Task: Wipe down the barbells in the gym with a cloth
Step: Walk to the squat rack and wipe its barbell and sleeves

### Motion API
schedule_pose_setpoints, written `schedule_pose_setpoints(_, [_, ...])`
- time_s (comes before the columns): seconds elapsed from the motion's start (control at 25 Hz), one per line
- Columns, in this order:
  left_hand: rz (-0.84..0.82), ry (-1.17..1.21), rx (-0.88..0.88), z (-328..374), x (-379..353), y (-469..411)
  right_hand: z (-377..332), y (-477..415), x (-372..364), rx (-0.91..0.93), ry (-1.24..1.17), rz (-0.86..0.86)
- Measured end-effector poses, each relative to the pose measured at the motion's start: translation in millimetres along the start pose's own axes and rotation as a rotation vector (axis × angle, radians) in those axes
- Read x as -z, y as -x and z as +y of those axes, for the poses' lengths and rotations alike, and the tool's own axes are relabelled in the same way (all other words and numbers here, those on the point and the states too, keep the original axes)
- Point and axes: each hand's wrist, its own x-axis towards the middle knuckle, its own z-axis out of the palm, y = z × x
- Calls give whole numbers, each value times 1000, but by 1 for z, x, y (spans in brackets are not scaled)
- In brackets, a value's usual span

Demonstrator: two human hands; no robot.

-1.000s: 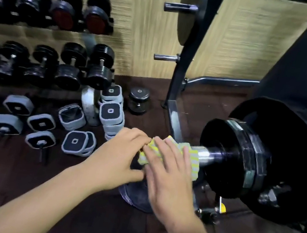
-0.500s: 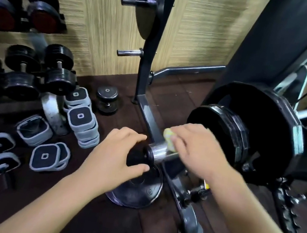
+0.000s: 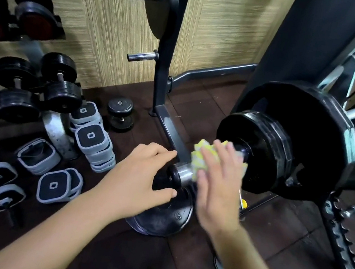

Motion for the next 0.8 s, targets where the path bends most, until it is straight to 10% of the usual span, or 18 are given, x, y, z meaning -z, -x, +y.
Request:
schedule_pose_setpoints(0.16, [-38,-36,-18,-2,4,1,-8,36,-28,156,-119,75])
schedule_pose_setpoints(0.36, [-40,-76,-6,-1,9,-3,18,16,-34,-114,-225,304])
schedule_pose_setpoints(0.8, [2,-45,-39,9,-11,-10,-4,21,-17,22,-147,68])
